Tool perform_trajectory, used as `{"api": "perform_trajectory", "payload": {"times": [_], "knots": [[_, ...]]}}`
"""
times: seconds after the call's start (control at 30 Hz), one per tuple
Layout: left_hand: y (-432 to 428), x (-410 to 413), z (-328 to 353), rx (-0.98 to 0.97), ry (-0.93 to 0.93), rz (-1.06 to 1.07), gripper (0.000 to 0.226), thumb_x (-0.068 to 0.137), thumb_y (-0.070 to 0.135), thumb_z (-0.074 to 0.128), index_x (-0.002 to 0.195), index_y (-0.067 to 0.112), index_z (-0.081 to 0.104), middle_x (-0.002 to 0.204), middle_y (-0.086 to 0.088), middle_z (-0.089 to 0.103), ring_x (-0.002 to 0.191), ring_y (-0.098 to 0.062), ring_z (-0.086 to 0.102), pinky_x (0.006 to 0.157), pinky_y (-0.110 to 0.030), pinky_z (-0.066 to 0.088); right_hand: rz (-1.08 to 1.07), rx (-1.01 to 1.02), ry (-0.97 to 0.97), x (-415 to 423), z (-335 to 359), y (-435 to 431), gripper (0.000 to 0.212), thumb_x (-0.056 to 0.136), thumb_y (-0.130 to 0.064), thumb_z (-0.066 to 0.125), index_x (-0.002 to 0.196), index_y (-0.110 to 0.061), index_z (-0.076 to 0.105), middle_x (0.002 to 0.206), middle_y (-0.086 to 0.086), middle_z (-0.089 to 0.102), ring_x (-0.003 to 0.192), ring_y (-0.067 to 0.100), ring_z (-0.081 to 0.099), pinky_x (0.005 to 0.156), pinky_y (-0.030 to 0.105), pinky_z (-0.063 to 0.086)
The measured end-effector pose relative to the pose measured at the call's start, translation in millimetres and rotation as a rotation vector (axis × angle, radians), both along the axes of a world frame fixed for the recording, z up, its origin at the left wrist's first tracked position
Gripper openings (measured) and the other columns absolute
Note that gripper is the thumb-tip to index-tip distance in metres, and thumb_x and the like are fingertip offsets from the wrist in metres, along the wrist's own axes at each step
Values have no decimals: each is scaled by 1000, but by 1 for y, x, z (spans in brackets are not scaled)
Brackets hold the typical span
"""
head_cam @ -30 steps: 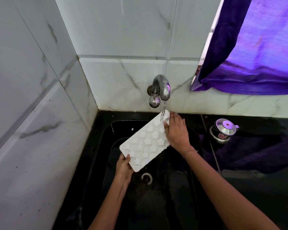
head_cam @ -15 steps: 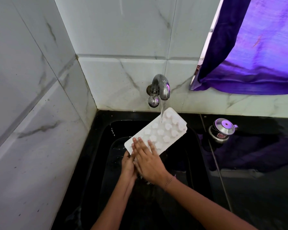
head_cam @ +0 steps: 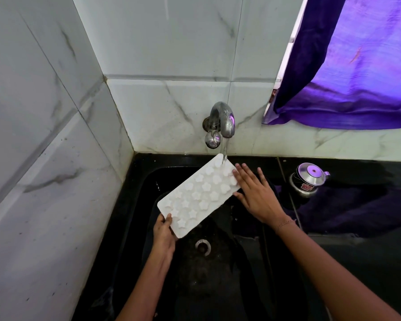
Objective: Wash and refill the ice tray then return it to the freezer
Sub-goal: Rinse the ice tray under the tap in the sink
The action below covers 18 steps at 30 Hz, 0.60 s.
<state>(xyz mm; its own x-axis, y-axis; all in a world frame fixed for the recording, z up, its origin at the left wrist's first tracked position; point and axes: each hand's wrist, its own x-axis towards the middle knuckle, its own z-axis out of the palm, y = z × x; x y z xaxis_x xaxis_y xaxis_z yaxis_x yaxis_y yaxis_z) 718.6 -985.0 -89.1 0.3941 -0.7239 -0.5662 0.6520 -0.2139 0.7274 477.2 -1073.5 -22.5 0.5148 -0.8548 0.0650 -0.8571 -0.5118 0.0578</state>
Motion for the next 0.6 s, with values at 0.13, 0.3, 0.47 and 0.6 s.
{"api": "perform_trajectory", "payload": {"times": [0.13,0.3,0.47,0.6], "knots": [[3,-12,4,-24,37,-2,30,99,3,36,125,9,49,106,-8,62,87,-23,61,74,-40,50,-54,-23,-55,24,0,5,69,95,-52,8,150,-10,9,159,9,2,147,20,-4,118,40,-8],[-3,-25,12,-58,28,-24,26,98,4,39,121,6,50,108,-14,61,84,-22,62,67,-35,52,83,-21,-28,81,-16,40,66,96,-48,7,151,-10,4,159,13,-3,145,26,-15,116,47,-17],[-2,-26,20,-116,-48,-71,24,96,9,45,113,13,62,94,-7,73,82,-22,71,61,-26,57,340,-11,50,120,-20,52,58,97,-41,19,149,-18,24,158,6,16,146,24,12,116,52,1],[0,-18,18,-52,-132,-60,22,97,5,41,113,8,55,89,-6,66,72,-18,66,59,-27,55,258,20,4,103,-10,17,57,98,-51,13,150,-31,5,160,0,-1,147,19,-7,116,55,-8]]}}
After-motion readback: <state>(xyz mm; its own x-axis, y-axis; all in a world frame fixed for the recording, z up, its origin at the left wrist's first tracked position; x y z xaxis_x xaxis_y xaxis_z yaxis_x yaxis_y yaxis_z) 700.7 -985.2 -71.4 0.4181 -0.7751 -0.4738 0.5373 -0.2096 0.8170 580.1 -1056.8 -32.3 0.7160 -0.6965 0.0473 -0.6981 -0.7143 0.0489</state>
